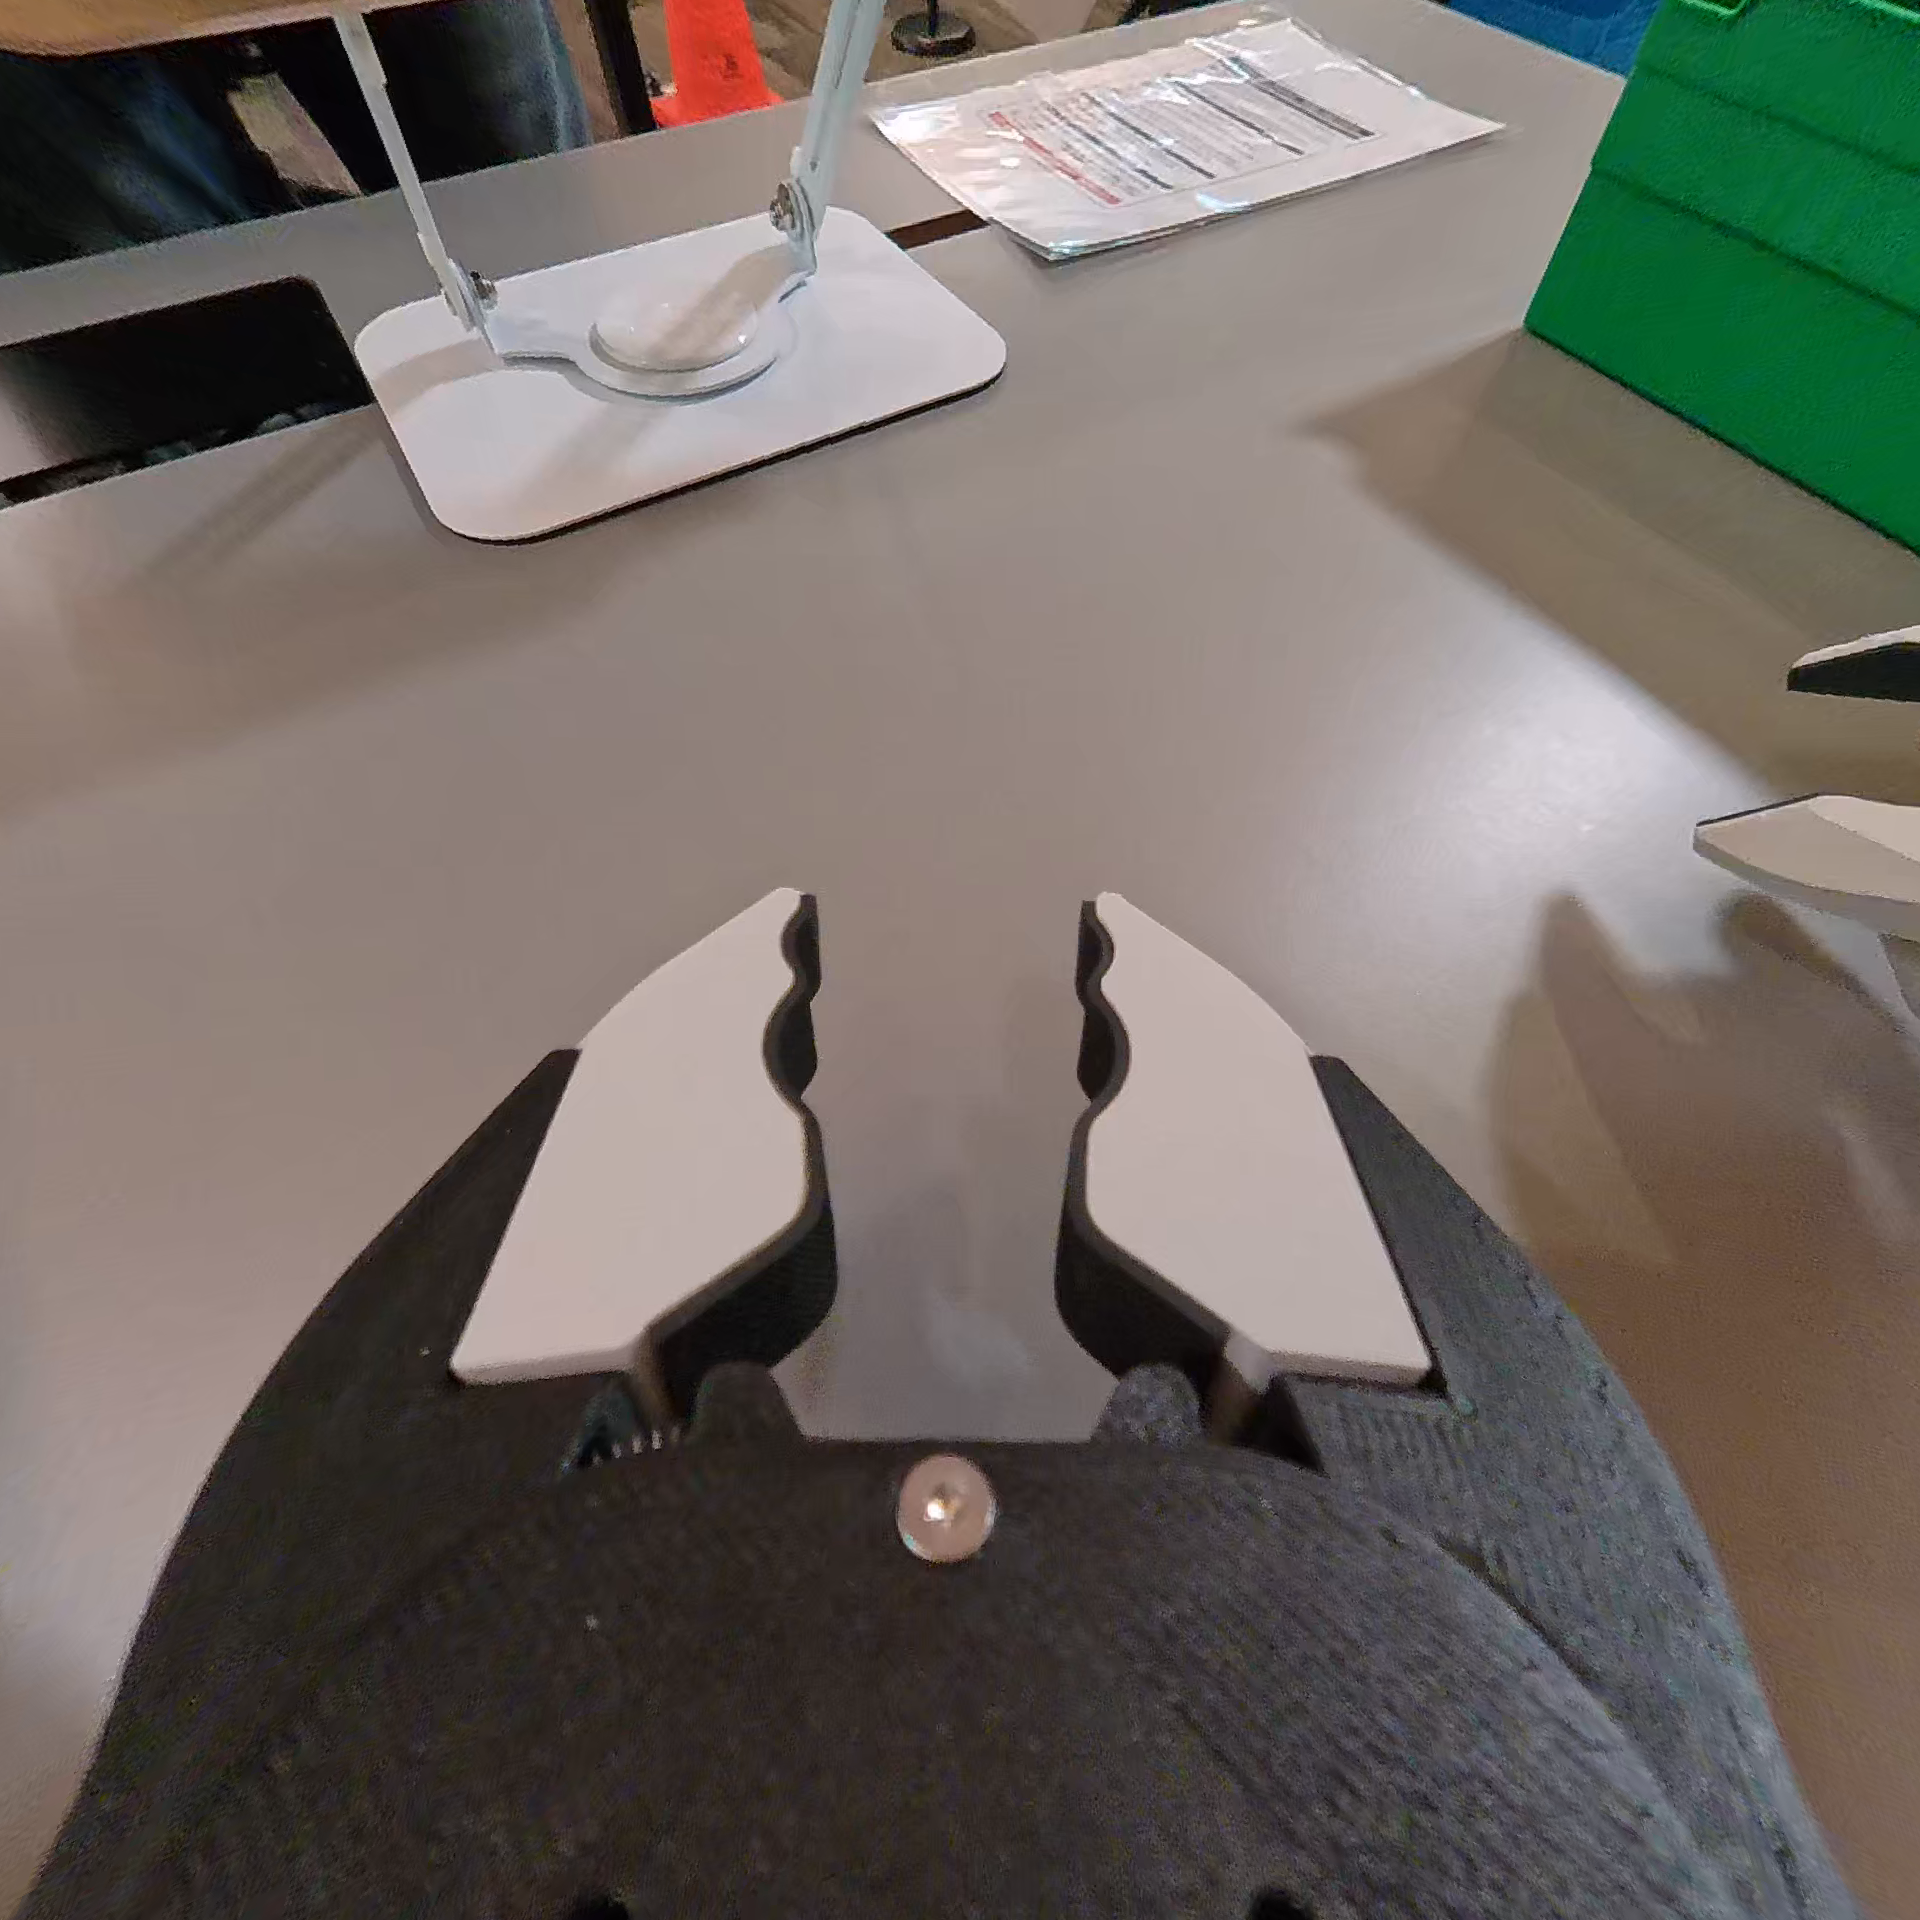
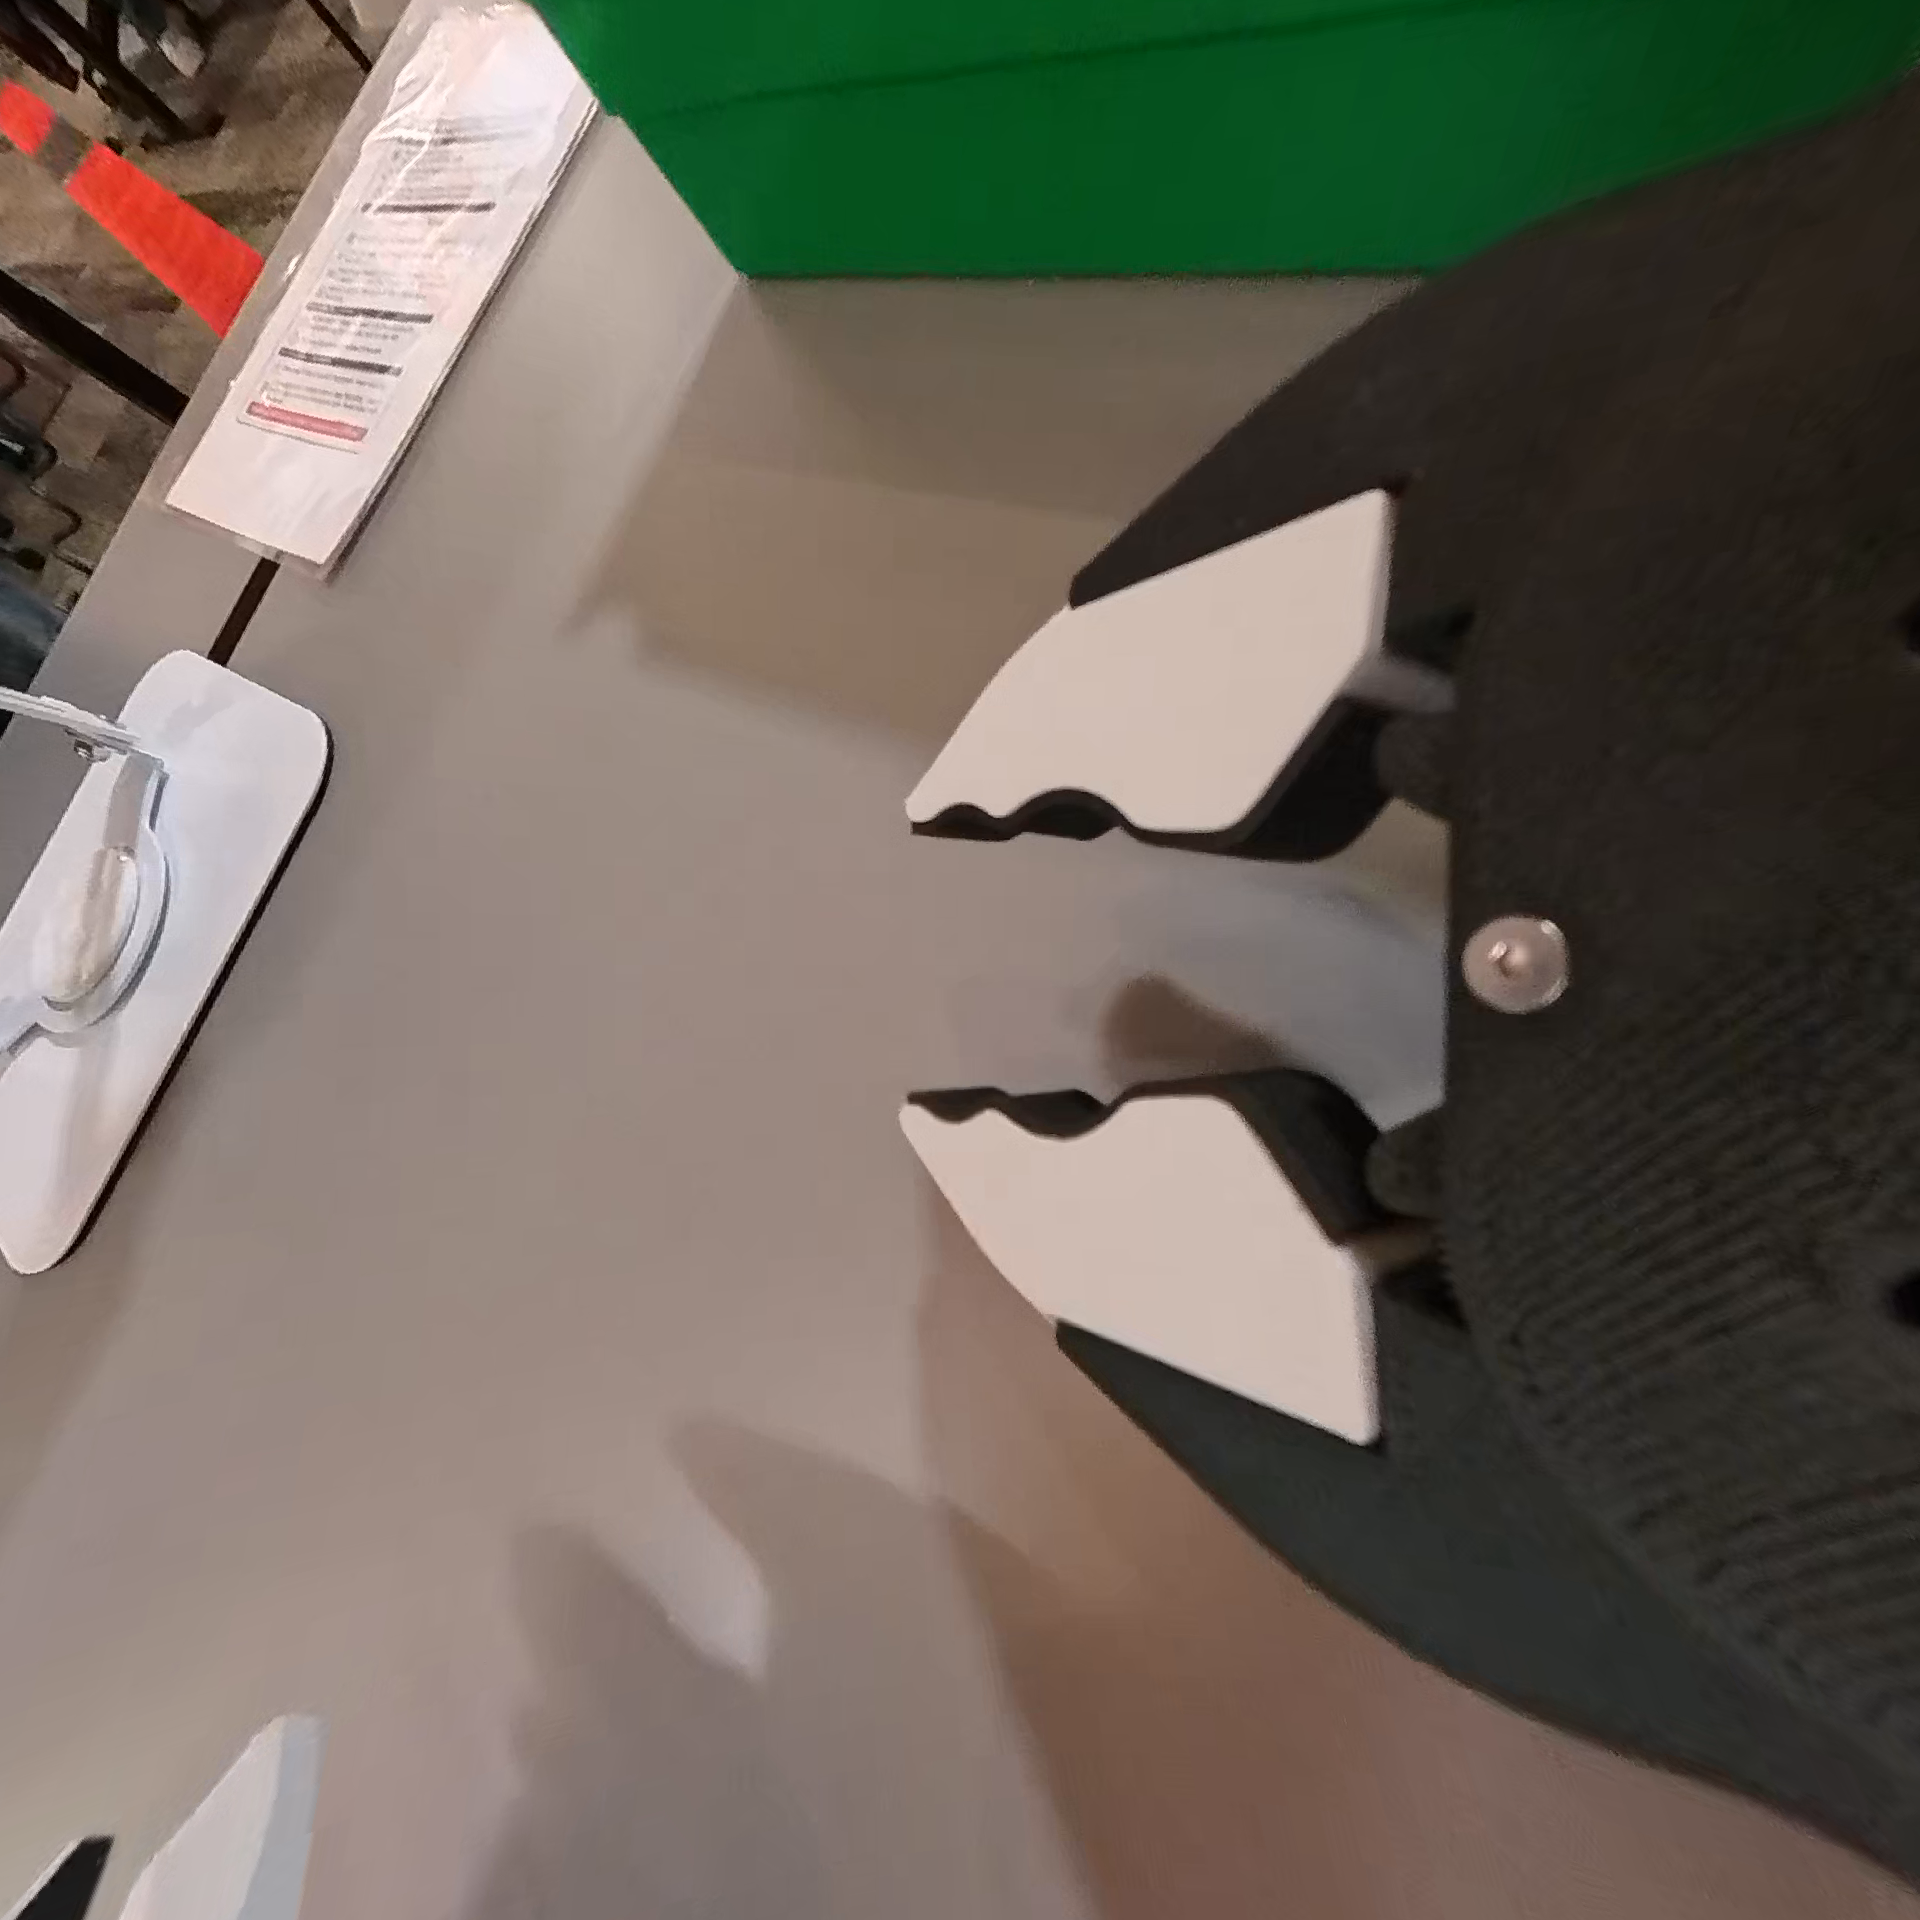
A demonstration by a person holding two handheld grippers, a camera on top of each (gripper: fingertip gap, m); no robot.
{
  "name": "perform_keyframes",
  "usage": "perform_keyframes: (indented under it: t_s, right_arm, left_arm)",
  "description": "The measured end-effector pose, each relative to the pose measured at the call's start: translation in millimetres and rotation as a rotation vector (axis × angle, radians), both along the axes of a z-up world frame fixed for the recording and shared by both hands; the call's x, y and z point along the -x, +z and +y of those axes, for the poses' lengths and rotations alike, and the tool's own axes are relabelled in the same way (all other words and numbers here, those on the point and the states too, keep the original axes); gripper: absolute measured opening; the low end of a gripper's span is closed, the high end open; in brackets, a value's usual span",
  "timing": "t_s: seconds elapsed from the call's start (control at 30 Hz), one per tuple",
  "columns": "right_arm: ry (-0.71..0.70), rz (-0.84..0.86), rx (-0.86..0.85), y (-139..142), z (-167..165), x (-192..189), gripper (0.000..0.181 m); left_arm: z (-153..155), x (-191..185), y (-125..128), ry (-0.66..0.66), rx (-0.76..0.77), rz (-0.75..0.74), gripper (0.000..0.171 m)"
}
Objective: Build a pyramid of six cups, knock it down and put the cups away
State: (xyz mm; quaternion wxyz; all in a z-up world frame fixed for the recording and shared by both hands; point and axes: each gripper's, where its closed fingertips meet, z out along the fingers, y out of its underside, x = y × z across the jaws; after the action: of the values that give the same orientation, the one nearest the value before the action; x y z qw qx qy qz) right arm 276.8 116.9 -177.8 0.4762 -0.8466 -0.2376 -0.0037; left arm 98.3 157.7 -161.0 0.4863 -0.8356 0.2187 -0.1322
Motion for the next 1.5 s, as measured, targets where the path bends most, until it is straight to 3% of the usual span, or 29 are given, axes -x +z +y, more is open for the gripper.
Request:
perform_keyframes:
  t_s: [0.33, 0.9, 1.5]
  right_arm:
    - [0.045, 0.006, 0.017, -5.2, -2.0, 15.4, 0.070]
    - [0.071, -0.008, 0.008, -4.3, 1.1, 23.3, 0.069]
    - [0.182, -0.005, -0.003, -0.1, 8.1, 66.1, 0.069]
  left_arm:
    - [0.0, 4.6, 0.9, 0.026, -0.003, -0.011, 0.068]
    - [-2.4, 15.2, 2.6, 0.056, -0.022, 0.011, 0.067]
    - [-18.0, 61.0, -0.1, 0.151, -0.014, 0.023, 0.063]
